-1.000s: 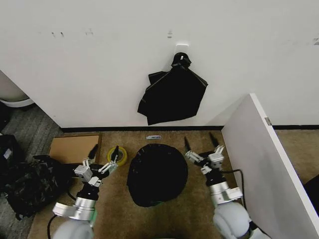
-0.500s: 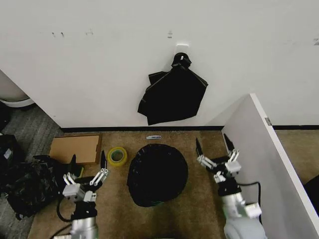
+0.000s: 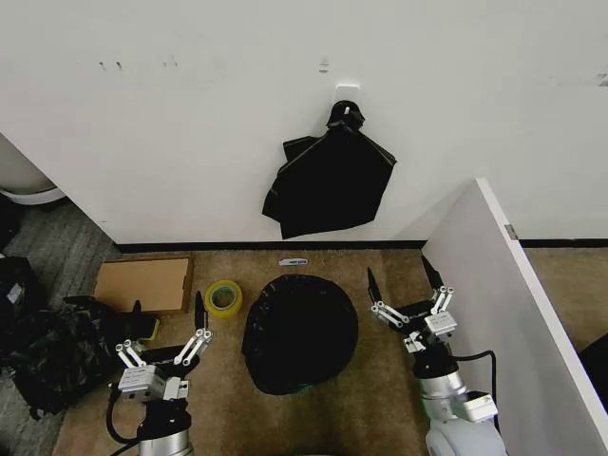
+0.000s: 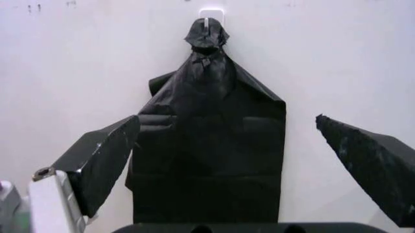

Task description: Place the garbage bag over the trash bin.

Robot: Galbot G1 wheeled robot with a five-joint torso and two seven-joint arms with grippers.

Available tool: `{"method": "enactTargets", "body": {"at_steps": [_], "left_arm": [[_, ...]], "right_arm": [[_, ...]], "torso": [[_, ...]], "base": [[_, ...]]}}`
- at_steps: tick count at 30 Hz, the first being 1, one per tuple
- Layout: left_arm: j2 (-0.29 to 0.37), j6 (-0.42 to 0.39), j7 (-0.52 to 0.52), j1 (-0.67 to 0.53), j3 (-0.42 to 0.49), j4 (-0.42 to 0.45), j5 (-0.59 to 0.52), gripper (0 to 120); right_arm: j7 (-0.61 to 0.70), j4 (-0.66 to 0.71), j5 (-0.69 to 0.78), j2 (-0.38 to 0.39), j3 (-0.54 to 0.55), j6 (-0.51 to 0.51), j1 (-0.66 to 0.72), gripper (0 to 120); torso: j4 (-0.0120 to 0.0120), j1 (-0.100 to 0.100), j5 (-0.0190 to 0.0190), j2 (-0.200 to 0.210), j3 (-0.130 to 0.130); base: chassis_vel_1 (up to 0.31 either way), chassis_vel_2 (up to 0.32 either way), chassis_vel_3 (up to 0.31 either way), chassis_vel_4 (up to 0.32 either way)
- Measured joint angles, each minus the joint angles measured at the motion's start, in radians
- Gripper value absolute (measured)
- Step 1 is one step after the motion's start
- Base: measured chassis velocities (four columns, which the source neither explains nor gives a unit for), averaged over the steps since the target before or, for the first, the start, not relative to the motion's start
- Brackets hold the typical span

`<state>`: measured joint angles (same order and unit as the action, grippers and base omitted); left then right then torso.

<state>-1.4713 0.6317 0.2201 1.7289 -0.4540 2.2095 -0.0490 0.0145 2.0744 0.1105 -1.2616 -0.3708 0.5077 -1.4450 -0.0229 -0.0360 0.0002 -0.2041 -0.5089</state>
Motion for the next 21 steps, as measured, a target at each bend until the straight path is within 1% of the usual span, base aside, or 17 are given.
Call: {"method": "enactTargets", "body": {"at_steps": [2, 6, 21], "left_arm": [[0.001, 0.000, -0.023, 0.000, -0.001, 0.003, -0.007, 100], [0.002, 0.000, -0.033, -0.002, -0.002, 0.003, -0.010, 100], [0.003, -0.002, -0.038, -0.004, -0.003, 0.002, -0.017, 100]], "right_arm": [[0.013, -0.002, 0.002, -0.004, -0.001, -0.007, 0.005, 100], [0.020, -0.004, 0.003, -0.006, -0.002, -0.012, 0.007, 100], [0.024, -0.005, 0.006, -0.006, -0.001, -0.015, 0.008, 100]], "torso": [[-0.0001, 0.000, 0.0000, 0.000, 0.000], [-0.0002, 0.000, 0.0000, 0.000, 0.000], [-0.0001, 0.000, -0.0002, 0.000, 0.000]], "base": [[0.000, 0.000, 0.000, 0.000], [0.000, 0.000, 0.000, 0.000], [0.000, 0.000, 0.000, 0.000]]}}
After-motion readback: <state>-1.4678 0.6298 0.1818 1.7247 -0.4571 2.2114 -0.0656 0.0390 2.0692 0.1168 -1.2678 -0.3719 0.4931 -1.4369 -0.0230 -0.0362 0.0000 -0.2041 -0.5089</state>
